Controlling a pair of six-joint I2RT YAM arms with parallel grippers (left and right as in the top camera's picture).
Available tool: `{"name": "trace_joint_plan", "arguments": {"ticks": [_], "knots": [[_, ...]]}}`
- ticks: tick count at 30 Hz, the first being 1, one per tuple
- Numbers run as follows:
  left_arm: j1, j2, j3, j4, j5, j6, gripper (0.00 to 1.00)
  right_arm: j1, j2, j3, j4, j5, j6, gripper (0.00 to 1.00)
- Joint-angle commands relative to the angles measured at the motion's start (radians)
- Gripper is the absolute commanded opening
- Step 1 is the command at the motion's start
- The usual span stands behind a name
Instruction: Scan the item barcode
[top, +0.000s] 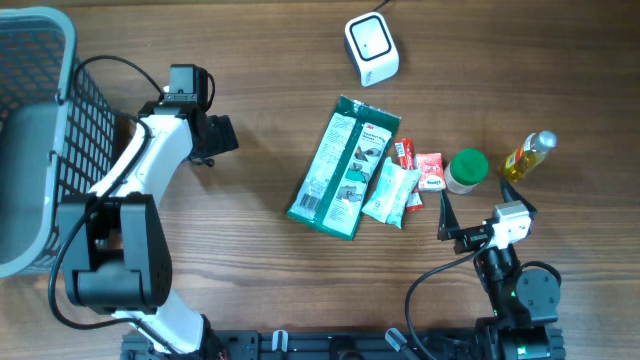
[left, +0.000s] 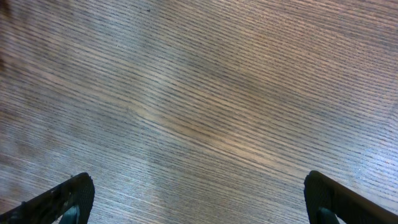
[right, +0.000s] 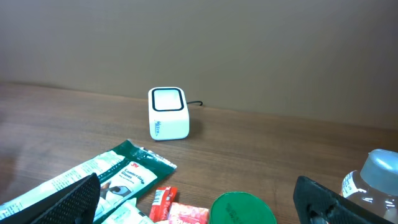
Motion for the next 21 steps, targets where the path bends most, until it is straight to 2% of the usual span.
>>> {"name": "trace_joint_plan", "arguments": {"ticks": [1,7,21], "knots": [[0.006,-0.015,-0.007,0.003,-0.006,0.006,1.0,-0.005,-0.011,-0.001,0.004,-0.016,-0.017,1.0],[0.004,-0.129,-0.007,0.002,-0.005,0.006,1.0,-0.005,-0.011,-0.001,0.004,-0.016,-0.017,1.0],[0.006,-0.99,-0.007,0.002,-0.006,0.006,1.0,-0.005,-0.011,-0.001,0.004,-0.016,-0.017,1.0]]}}
